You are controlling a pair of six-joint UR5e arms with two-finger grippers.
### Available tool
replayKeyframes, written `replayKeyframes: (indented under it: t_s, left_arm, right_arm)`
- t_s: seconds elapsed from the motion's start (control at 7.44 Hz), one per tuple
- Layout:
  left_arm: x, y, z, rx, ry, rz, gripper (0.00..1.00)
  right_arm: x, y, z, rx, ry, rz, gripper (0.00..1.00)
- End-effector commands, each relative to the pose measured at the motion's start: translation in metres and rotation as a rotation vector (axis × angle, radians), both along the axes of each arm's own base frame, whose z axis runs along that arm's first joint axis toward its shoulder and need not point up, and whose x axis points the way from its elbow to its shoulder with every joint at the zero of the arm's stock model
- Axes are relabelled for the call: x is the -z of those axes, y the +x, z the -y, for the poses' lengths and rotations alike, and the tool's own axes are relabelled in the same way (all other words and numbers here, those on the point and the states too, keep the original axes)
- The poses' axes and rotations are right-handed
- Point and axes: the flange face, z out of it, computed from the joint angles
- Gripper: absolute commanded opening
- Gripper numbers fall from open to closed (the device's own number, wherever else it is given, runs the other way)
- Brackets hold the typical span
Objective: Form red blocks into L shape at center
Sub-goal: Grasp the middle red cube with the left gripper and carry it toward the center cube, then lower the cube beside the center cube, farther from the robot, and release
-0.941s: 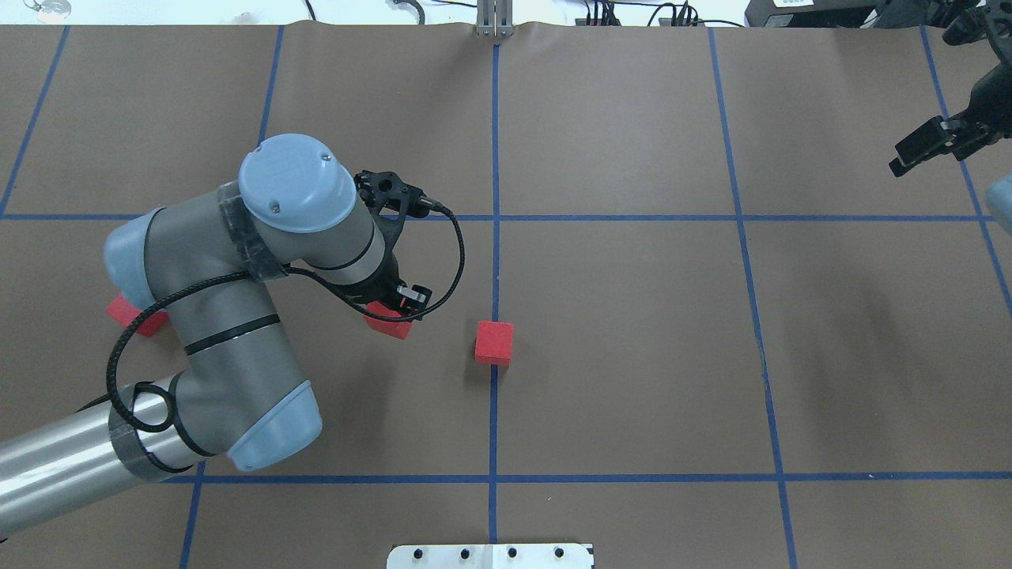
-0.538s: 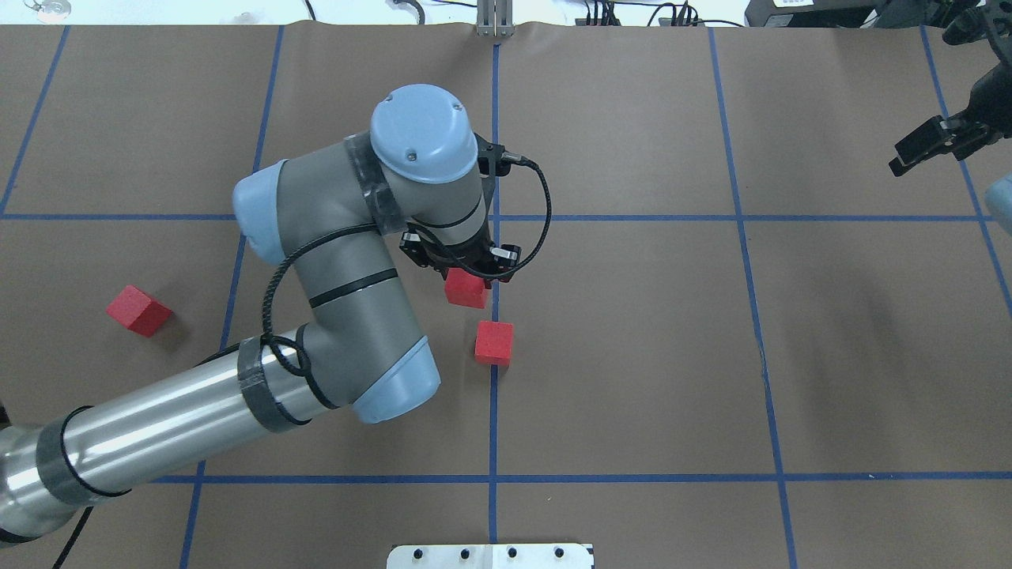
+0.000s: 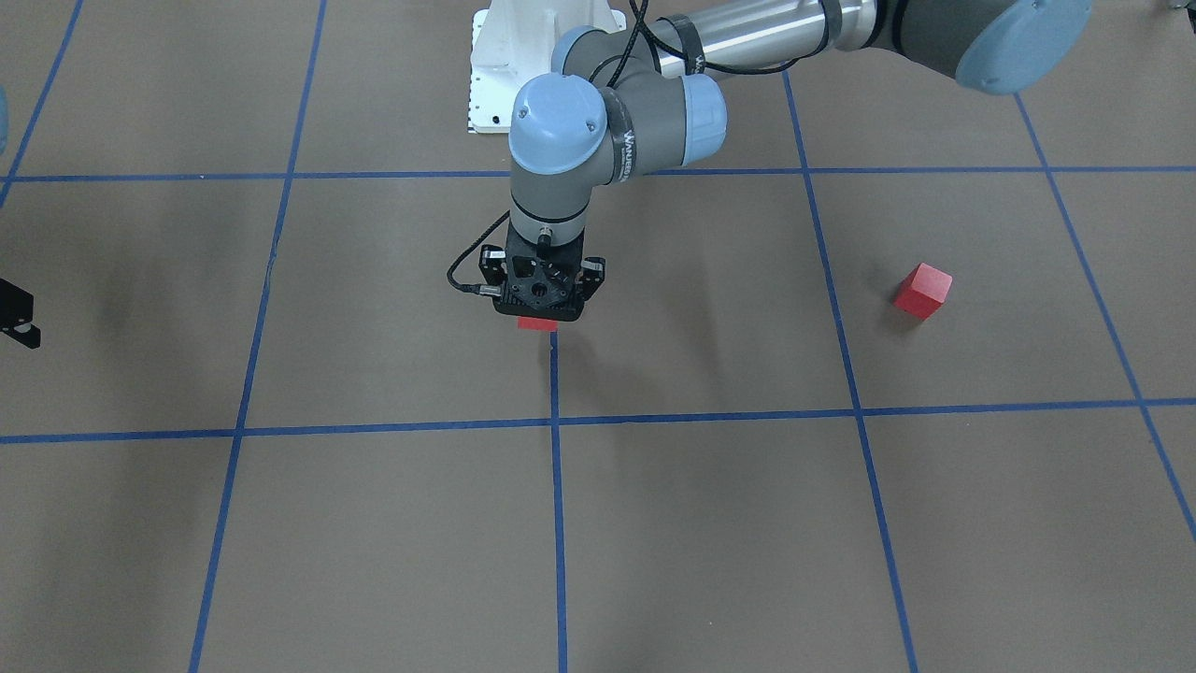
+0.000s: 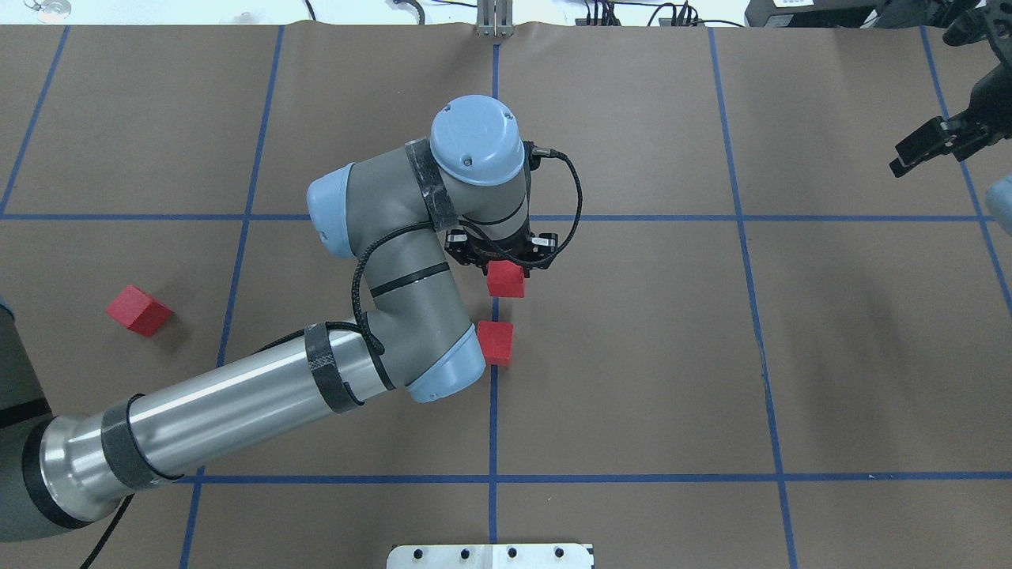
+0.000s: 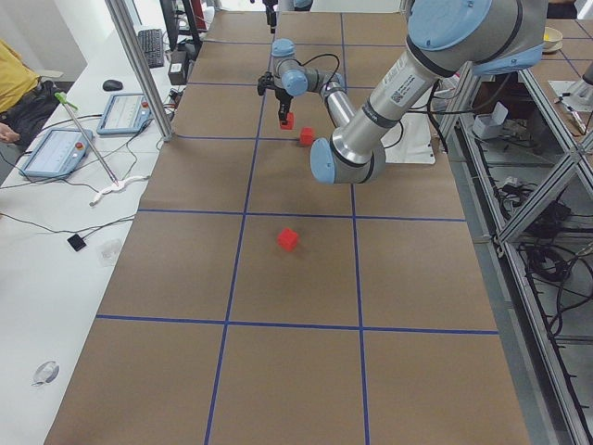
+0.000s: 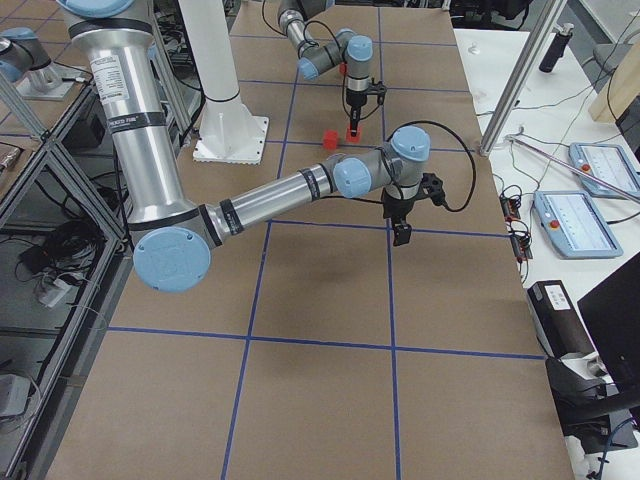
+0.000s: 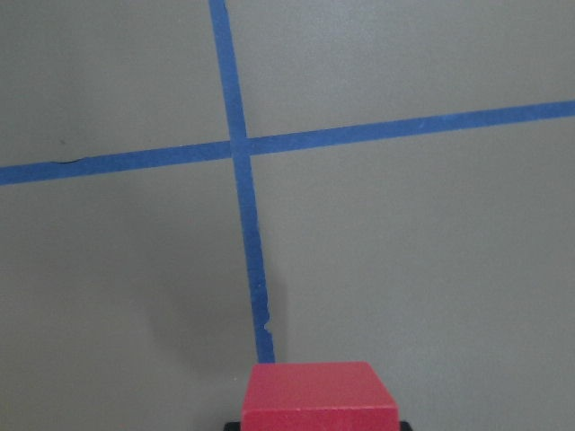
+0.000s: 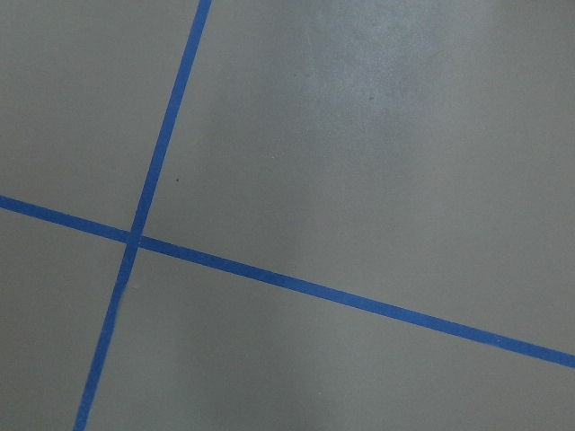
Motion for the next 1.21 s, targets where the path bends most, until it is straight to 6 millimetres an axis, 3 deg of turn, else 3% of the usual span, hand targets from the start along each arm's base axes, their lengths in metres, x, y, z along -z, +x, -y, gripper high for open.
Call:
replayKeyframes:
  t_s: [0.0,1.08]
  left_arm:
    - [-0.004,0.016,-0.014,0.033,0.012,0.017,0.06]
    - [-0.031,0.027,-0.029,0.027,0.0,0.056,0.07]
  right_arm:
    - [0.001,0.0,0.0,0.0,0.002,0.001,1.0]
    - [0.003,0.0,0.001,-0.005,0.001,0.001,1.0]
